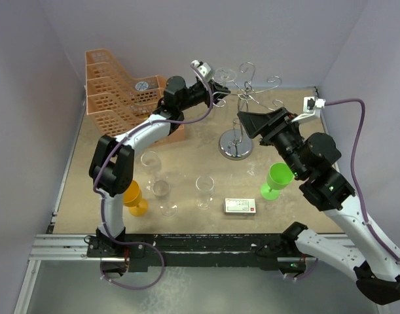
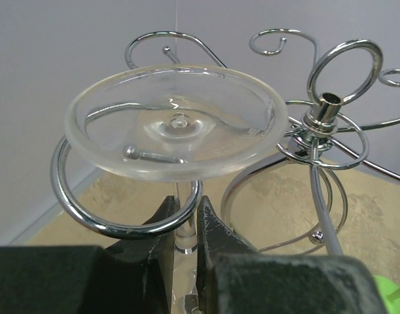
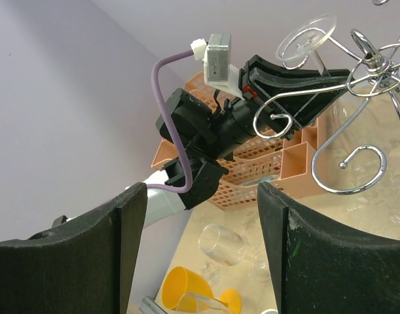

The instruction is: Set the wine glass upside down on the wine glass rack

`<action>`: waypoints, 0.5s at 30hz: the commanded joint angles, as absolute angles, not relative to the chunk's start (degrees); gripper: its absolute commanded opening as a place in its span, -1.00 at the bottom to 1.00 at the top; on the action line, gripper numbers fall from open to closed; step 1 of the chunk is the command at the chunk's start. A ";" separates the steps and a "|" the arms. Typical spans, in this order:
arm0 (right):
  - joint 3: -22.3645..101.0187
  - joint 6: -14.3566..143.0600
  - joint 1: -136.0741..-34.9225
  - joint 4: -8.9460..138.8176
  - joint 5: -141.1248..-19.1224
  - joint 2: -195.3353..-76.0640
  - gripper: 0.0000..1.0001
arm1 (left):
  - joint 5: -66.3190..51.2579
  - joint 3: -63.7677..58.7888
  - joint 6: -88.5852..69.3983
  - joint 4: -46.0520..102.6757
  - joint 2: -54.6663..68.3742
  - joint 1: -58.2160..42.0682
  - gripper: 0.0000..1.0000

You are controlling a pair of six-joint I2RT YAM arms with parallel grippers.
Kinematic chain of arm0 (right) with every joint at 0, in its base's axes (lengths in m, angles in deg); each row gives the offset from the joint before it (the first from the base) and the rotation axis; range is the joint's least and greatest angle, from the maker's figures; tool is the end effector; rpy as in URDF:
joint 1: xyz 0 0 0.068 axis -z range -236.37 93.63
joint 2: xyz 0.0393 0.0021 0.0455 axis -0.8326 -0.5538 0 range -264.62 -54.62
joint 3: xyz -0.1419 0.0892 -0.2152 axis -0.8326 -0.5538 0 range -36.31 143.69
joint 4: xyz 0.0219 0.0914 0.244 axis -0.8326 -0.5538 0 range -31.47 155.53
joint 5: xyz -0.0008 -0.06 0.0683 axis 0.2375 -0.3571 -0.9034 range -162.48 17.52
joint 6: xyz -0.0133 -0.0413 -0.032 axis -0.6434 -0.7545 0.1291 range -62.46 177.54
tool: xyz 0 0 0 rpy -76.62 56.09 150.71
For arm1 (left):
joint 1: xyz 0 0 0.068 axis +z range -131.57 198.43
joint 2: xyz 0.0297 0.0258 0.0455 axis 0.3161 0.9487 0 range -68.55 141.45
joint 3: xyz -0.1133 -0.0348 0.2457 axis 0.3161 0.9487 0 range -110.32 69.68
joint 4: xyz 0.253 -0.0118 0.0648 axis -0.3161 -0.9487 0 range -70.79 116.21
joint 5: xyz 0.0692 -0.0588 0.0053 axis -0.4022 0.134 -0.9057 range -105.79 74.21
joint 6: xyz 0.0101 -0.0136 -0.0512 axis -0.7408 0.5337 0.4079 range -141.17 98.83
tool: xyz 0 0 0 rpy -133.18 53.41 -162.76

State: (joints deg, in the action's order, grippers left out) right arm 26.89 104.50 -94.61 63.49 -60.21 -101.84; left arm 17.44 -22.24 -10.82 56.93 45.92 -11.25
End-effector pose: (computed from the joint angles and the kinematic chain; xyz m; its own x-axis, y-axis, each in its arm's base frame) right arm 0.1345 0.0965 0.4586 -0.1945 0.7560 -0.6250 -0.4404 0.5020 0.7443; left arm 0.4086 -0.2554 0.3300 -0.0377 -0.1516 -0.9877 0.8932 0.4381 -0.1013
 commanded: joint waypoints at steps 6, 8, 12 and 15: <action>27.77 104.80 -94.69 64.83 -60.71 -100.73 0.40 | 11.33 -24.51 -6.86 61.16 45.84 -11.53 -1.00; 27.60 104.89 -94.68 64.83 -60.71 -100.63 0.40 | 10.28 -24.02 -6.63 61.46 45.47 -11.72 -1.00; 27.59 104.95 -94.67 64.83 -60.73 -100.52 0.40 | 7.87 -23.78 -6.37 61.09 45.30 -11.81 -1.00; 27.51 105.00 -94.68 64.77 -60.75 -100.42 0.40 | 5.97 -22.96 -5.78 62.18 44.90 -11.83 -1.00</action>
State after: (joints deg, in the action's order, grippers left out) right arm 26.89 104.54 -94.61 63.07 -60.21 -101.32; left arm 9.40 -22.24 -7.37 57.04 46.01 -11.40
